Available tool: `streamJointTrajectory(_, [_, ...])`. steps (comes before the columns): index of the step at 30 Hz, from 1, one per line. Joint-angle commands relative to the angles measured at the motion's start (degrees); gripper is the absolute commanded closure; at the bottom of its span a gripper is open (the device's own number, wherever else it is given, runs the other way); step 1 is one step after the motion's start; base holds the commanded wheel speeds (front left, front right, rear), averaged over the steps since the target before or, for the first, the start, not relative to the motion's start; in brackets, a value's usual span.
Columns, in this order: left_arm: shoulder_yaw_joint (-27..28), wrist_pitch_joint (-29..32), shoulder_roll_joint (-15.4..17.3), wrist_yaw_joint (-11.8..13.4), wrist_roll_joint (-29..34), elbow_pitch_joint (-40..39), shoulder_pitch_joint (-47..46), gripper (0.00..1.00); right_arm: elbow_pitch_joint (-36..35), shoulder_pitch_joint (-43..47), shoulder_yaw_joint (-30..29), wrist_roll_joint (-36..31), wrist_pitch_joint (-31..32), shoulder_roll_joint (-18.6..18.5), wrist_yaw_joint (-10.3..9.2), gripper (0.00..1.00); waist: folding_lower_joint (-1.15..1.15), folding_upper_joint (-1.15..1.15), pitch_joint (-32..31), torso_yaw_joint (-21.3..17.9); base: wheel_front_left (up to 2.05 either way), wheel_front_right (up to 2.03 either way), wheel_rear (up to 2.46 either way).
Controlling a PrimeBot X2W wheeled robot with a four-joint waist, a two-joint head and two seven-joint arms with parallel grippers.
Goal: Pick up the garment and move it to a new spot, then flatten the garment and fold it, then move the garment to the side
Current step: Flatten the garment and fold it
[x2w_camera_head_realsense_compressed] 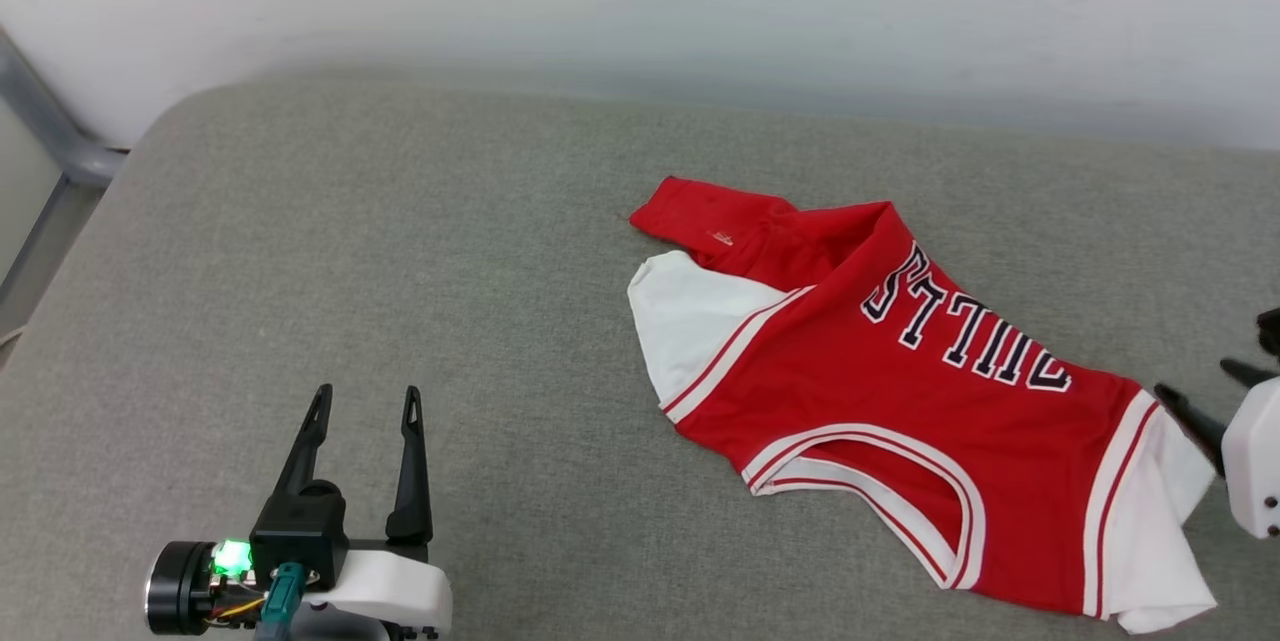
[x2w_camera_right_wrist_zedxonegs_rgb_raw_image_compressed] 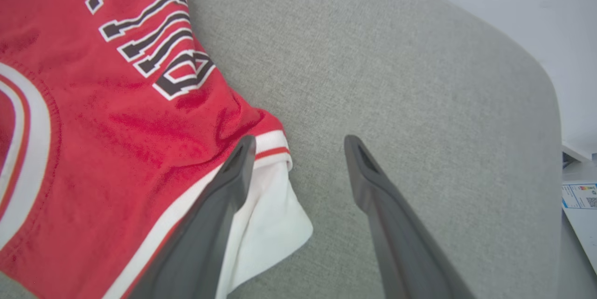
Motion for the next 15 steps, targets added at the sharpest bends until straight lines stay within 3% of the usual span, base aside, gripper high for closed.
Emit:
streamJointTrajectory(1, [0.3,-0.1,0.4,0.1,0.0,-0.1,0.5,0.0,0.1,-0.2,-1.1,-0.5,-2.4,-0.3,-0.1,0.0,0.0,0.0,-1.1,-1.1,0.0,0.0,0.0])
streamJointTrajectory(8, [0.5,-0.1,1.3,-0.5,-0.2,-0.2,1.0,0.0,-0.8,3.0,-10.9,-4.9,-16.7,1.8,-0.09,0.0,0.0,0.0,-2.9,-3.3,0.0,0.0,0.0])
streamJointTrajectory(15, [0.8,-0.1,3.5,-2.6,-0.6,0.2,-2.2,0.0,-7.5,10.8,-28.8,-15.3,-22.3,10.6,-0.09,0.0,0.0,0.0,-3.4,-4.8,0.0,0.0,0.0])
